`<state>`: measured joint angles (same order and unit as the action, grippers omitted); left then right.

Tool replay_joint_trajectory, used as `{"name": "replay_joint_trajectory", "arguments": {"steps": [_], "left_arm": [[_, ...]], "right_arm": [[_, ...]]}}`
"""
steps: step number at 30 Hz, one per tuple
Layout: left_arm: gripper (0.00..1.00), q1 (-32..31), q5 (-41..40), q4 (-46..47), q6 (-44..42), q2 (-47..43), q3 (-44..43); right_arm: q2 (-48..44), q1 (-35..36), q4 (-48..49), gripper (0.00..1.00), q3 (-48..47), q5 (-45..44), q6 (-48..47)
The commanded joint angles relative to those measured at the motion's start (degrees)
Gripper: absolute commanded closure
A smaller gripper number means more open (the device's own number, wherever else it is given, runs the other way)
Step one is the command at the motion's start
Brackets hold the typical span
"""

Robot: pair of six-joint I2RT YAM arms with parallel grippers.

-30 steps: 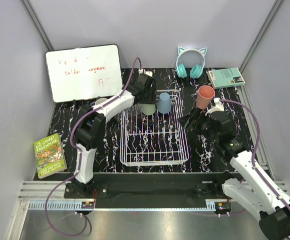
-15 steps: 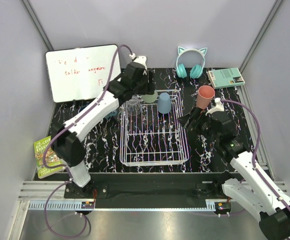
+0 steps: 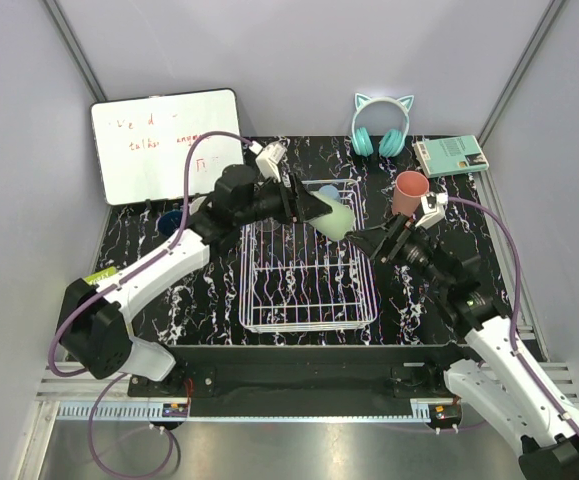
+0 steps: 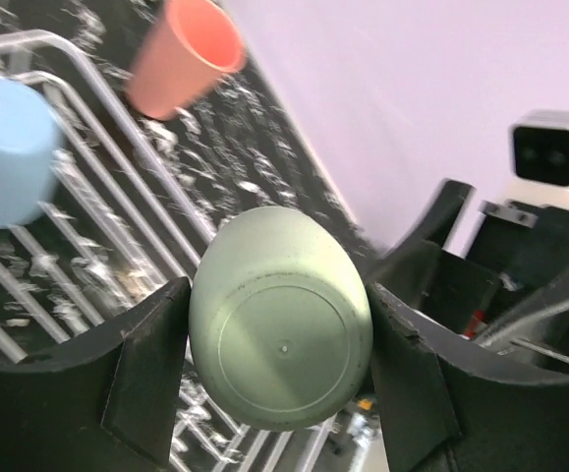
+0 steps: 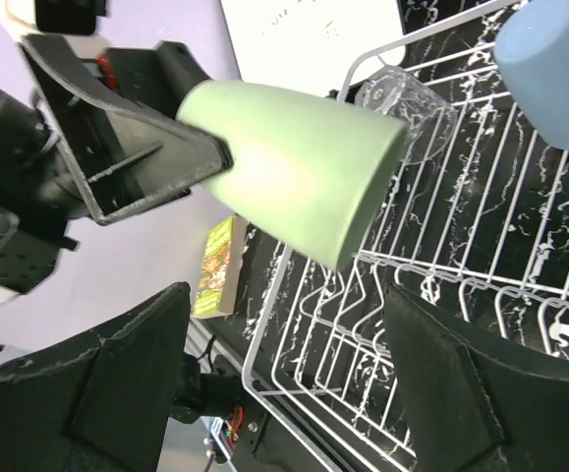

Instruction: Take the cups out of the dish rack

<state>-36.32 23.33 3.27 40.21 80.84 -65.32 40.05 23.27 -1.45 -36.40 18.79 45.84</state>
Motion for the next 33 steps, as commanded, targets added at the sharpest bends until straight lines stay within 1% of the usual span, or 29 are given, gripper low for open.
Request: {"name": "replay_joint_trajectory", "arguments": {"steps": [1, 7, 12, 16, 17, 20, 21, 23, 24, 26, 27, 29, 31, 32, 33], "left_arm": [[1.0, 0.0, 9.0, 17.4, 8.7, -1.6, 3.1], [1.0, 0.0, 10.2, 22.7, 12.1, -2.1, 6.6], [1.0, -0.2, 11.6, 26.5, 15.2, -2.6, 9.3], [1.0, -0.7, 12.0, 28.6, 16.0, -2.6, 11.2], [1.0, -0.9, 12.2, 29.1, 16.2, -2.5, 11.9], [1.0, -1.5, 12.5, 30.3, 16.8, -2.0, 12.4], [1.0, -1.7, 12.5, 30.4, 16.8, -1.9, 12.6], [1.0, -2.3, 12.6, 30.6, 16.9, -1.5, 12.6], [1.0, -2.4, 12.6, 30.7, 17.0, -1.2, 12.5], [1.0, -3.0, 12.7, 30.7, 17.0, -0.8, 12.5], [1.0, -3.2, 12.8, 30.8, 17.0, -0.5, 12.6], [1.0, -3.4, 12.7, 30.8, 16.9, -0.3, 12.6], [1.0, -3.3, 12.8, 29.9, 16.9, -0.2, 12.5], [0.95, -3.4, 12.4, 29.1, 16.1, -0.2, 12.2], [0.88, -3.3, 12.2, 26.6, 15.4, -0.4, 12.1]], "right_arm": [[-1.8, 0.3, 4.3, 0.14, -0.2, 3.3, 1.5], [-1.3, 0.4, 5.6, 0.16, 0.6, 3.7, 2.1], [1.4, 0.4, 9.6, 0.18, 0.8, 4.9, 3.1], [4.3, 0.4, 14.2, 0.26, 0.9, 6.6, 4.7], [5.3, 0.5, 14.9, 0.3, 0.9, 6.9, 5.0], [6.8, 0.9, 16.7, 0.36, 0.9, 7.1, 5.4], [7.1, 1.1, 17.2, 0.41, 0.9, 7.0, 5.7], [7.8, 1.5, 18.1, 0.46, 0.9, 7.1, 5.8], [8.1, 1.6, 18.2, 0.55, 0.9, 7.0, 5.8], [8.5, 1.8, 18.5, 0.68, 1.0, 7.1, 5.9], [8.5, 2.0, 18.6, 0.84, 1.1, 7.1, 6.0], [8.3, 2.0, 18.2, 1.0, 1.2, 6.7, 6.1], [7.8, 2.0, 17.0, 1.0, 1.4, 6.3, 5.8], [7.0, 2.0, 16.7, 1.0, 1.6, 6.0, 5.7], [6.4, 1.9, 15.4, 1.0, 1.7, 5.7, 5.3]]}}
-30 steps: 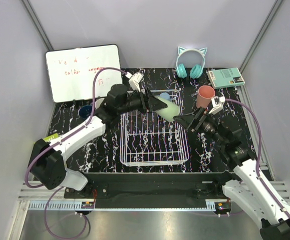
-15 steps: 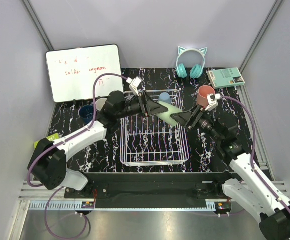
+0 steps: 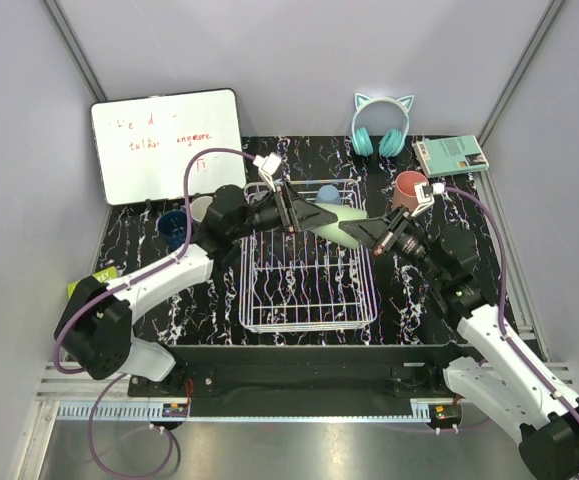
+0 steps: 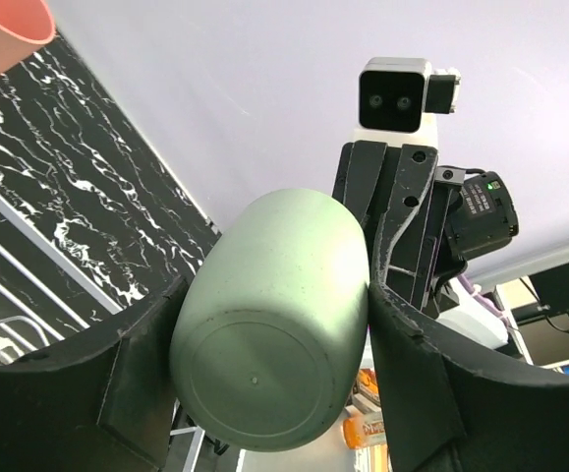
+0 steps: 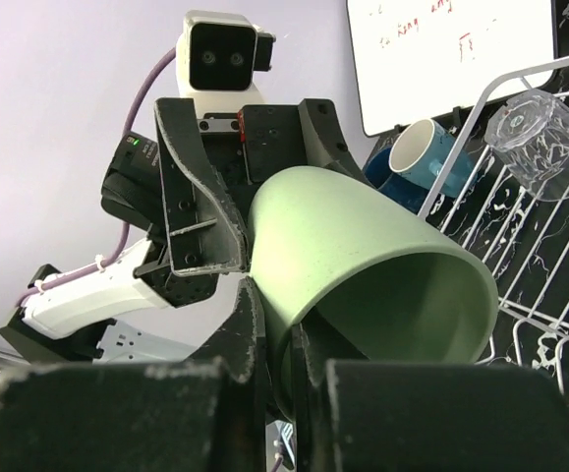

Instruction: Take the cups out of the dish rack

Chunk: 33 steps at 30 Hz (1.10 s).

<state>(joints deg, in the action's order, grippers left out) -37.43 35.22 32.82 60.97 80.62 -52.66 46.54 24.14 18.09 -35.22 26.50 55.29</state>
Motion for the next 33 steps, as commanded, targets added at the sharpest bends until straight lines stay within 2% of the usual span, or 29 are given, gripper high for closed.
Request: {"name": "replay_joint_trajectory", "arguments": {"steps": [1, 4, 7, 8, 10, 14, 17, 21, 24, 25, 26, 29, 33], "left_arm": [[0.66, -2.2, -0.1, -4.2, -6.1, -0.5, -1.3], [0.29, -2.1, -1.0, -9.7, -9.0, -2.2, -2.2], [0.16, -1.9, -5.8, -17.7, -13.6, -5.1, -4.2], [0.08, -1.7, -8.7, -19.6, -15.4, -5.7, -5.3], [0.01, -0.5, -11.3, -24.5, -16.5, -7.7, -6.2], [0.01, 3.0, -17.1, -28.9, -16.1, -11.0, -6.8], [0.01, 5.5, -22.2, -31.7, -14.5, -13.8, -5.3], [0.01, 6.0, -27.9, -36.4, -14.5, -17.9, -3.1], [0.01, 5.9, -30.5, -40.2, -14.5, -20.1, -1.3], [0.01, 5.9, -31.6, -41.5, -14.8, -20.4, -1.0], [0.01, 5.9, -32.2, -44.7, -15.0, -20.8, -1.0], [0.01, 5.9, -33.9, -49.3, -15.4, -21.9, -0.4], [0.01, 5.9, -34.2, -52.1, -15.0, -24.1, 1.5]], "right_arm": [[-0.7, 1.1, -4.9, 1.0, 0.5, -2.7, -4.4], [-4.7, 1.0, -8.6, 1.0, 0.4, -4.5, -6.0], [-7.2, 1.1, -12.5, 1.0, 0.2, -6.6, -7.5], [-8.7, 1.1, -13.2, 1.0, -0.1, -7.2, -7.7], [-10.7, 1.1, -15.6, 1.0, -0.5, -8.4, -8.5], [-12.3, 1.1, -20.6, 1.0, -3.1, -10.8, -10.4], [-11.7, 1.1, -26.9, 1.0, -7.4, -17.5, -12.0], [-4.6, 1.1, -41.8, 1.0, -18.4, -37.1, -16.5], [5.7, 1.0, -49.3, 1.0, -30.2, -49.2, -20.1], [12.3, 0.9, -51.5, 1.0, -33.7, -51.9, -20.8], [15.7, 0.8, -55.8, 1.0, -41.5, -55.6, -21.4], [28.7, -0.8, -62.9, 1.0, -56.8, -56.8, -21.6], [43.8, -6.8, -75.4, 1.0, -76.4, -50.3, -16.7]]}}
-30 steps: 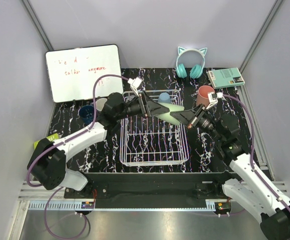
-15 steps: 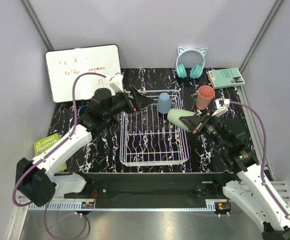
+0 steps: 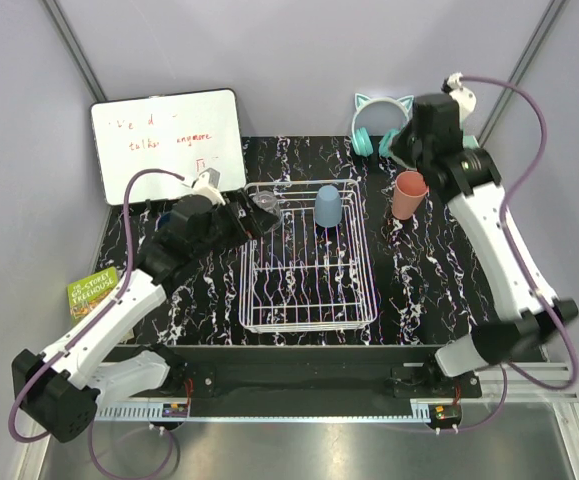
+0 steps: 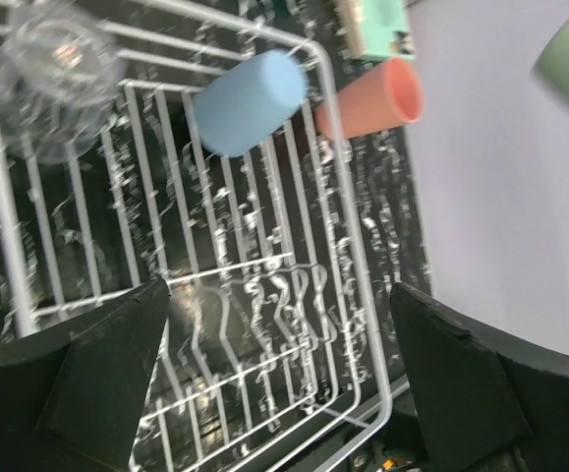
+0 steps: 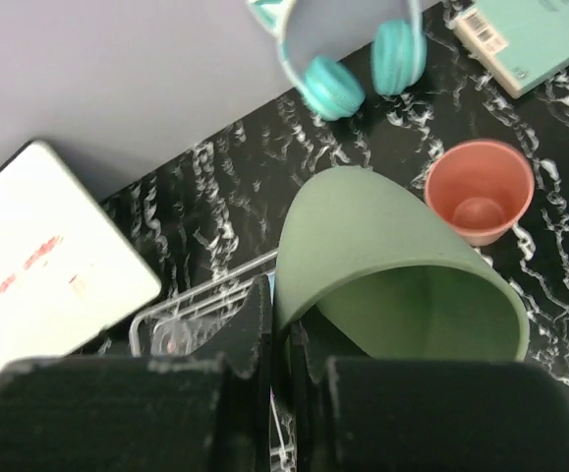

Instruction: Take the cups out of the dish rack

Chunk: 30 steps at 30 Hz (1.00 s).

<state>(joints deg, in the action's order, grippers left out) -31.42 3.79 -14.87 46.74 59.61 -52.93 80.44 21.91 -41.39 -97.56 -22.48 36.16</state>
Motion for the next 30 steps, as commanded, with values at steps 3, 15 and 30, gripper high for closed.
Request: {"name": "replay_joint_trajectory", "arguments": {"steps": [3, 15, 30], "left_arm": [[0.01, -0.1, -2.6, -5.1, -0.8, -4.9, 3.7], [0.01, -0.1, -2.7, -7.1, -1.8, -5.0, 6.3], [0.01, -0.1, -1.9, -7.3, -1.7, -1.4, 6.5]], "right_arm": [[24.2, -6.3, -31.8, 1.0, -35.0, -1.5, 5.2], [39.5, -8.6, -39.3, 1.0, -46.9, -0.8, 6.6], [34.3, -11.5, -32.2, 1.0, -31.5, -1.1, 4.9]]}}
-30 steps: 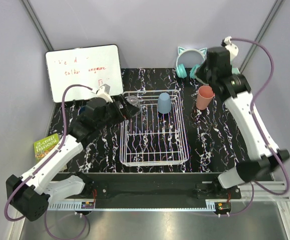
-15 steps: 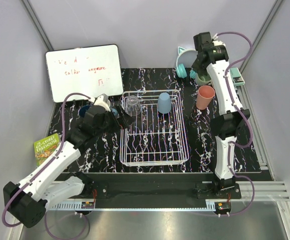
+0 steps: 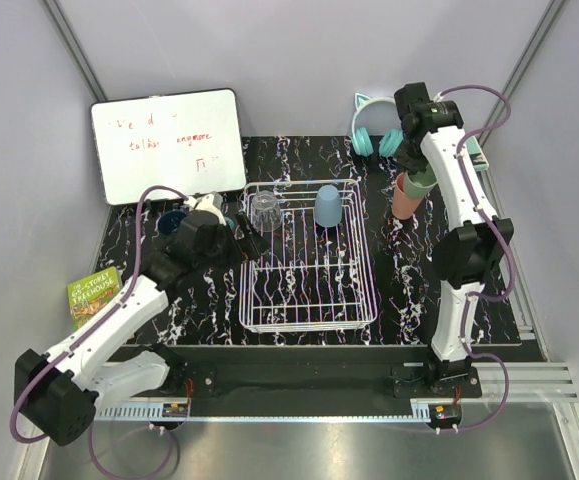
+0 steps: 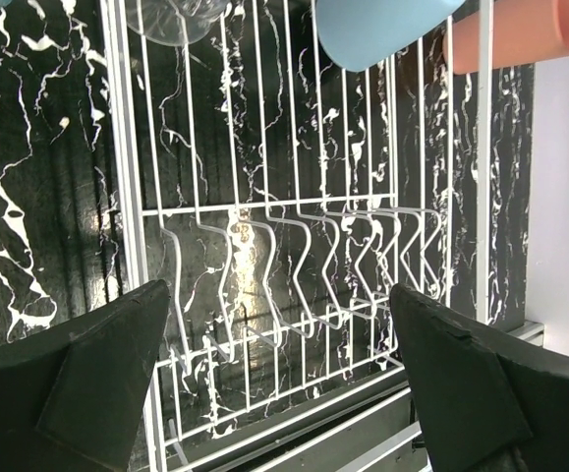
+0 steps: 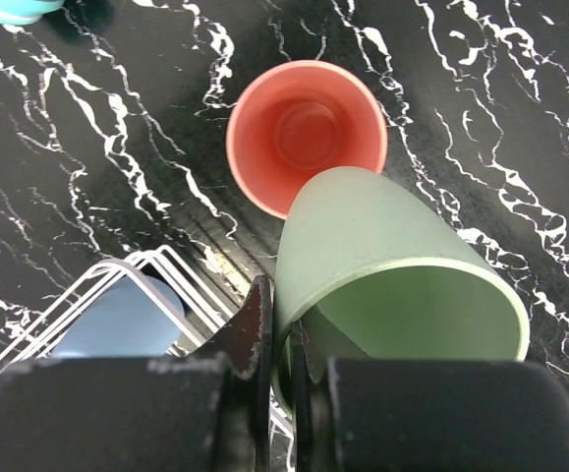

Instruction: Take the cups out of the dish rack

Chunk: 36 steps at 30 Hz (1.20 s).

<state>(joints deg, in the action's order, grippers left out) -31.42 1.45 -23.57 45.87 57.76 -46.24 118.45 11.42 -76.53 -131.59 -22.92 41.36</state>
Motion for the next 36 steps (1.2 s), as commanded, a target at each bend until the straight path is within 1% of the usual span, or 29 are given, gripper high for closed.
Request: {"name": "replay_joint_trajectory", "arguments": {"steps": [1, 6, 15, 23, 36], "left_arm": [[0.01, -0.1, 0.3, 1.5, -1.0, 0.4, 0.0], [0.01, -0.1, -0.1, 1.7, -1.0, 0.6, -0.1], [0.01, -0.1, 0.5, 2.1, -1.1, 2.4, -0.1], [0.01, -0.1, 1.4, 3.2, -1.0, 4.0, -0.2], [0.01, -0.1, 1.5, 3.6, -0.7, 5.0, 0.5]], "right_arm": [[-3.9, -1.3, 3.8, 1.0, 4.0, -0.4, -0.3], [-3.9, -2.6, 6.4, 1.0, 5.4, 0.9, -0.7], [-2.4, -3.6, 6.8, 1.0, 2.5, 2.4, -1.0], [-3.1, -3.6, 6.9, 1.0, 0.4, 3.5, -0.9], [2.3, -4.3, 7.5, 1.0, -2.6, 3.8, -1.2]]}}
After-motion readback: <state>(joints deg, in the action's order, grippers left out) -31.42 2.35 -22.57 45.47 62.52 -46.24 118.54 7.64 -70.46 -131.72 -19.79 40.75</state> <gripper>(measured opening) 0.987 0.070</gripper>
